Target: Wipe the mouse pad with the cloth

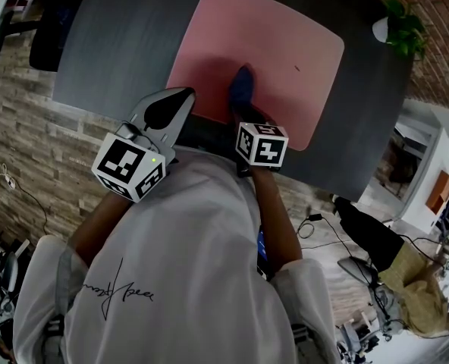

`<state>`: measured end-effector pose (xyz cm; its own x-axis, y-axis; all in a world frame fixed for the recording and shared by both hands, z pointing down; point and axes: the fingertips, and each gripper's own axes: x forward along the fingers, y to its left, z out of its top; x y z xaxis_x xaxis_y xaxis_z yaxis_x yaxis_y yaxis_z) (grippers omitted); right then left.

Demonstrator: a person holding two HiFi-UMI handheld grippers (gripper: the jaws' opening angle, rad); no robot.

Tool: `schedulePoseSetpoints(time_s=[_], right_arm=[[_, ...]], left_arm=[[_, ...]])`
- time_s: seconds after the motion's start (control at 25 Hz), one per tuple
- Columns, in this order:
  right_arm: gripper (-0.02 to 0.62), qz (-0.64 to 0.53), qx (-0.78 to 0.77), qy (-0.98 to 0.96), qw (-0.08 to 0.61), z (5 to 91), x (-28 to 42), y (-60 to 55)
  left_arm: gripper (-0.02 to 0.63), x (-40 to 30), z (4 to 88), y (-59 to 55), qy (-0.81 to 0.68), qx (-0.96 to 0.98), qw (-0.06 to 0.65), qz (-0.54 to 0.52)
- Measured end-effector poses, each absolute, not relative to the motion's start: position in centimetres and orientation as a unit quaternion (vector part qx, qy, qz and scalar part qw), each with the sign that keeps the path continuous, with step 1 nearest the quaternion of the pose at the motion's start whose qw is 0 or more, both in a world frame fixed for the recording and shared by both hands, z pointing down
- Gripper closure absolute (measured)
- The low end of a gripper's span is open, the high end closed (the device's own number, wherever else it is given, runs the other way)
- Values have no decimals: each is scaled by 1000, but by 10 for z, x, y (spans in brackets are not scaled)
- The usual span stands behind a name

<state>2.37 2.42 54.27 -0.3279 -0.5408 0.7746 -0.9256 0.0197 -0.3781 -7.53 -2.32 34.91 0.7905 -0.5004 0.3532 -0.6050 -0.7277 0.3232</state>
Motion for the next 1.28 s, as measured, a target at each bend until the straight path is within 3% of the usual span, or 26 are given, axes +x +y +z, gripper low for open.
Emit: schedulePoseSetpoints(time_s=[1.28], right_arm=[[509, 450, 453, -734, 233, 542, -38, -5]], left_arm=[[594, -96, 357, -49, -358, 895, 227, 136]])
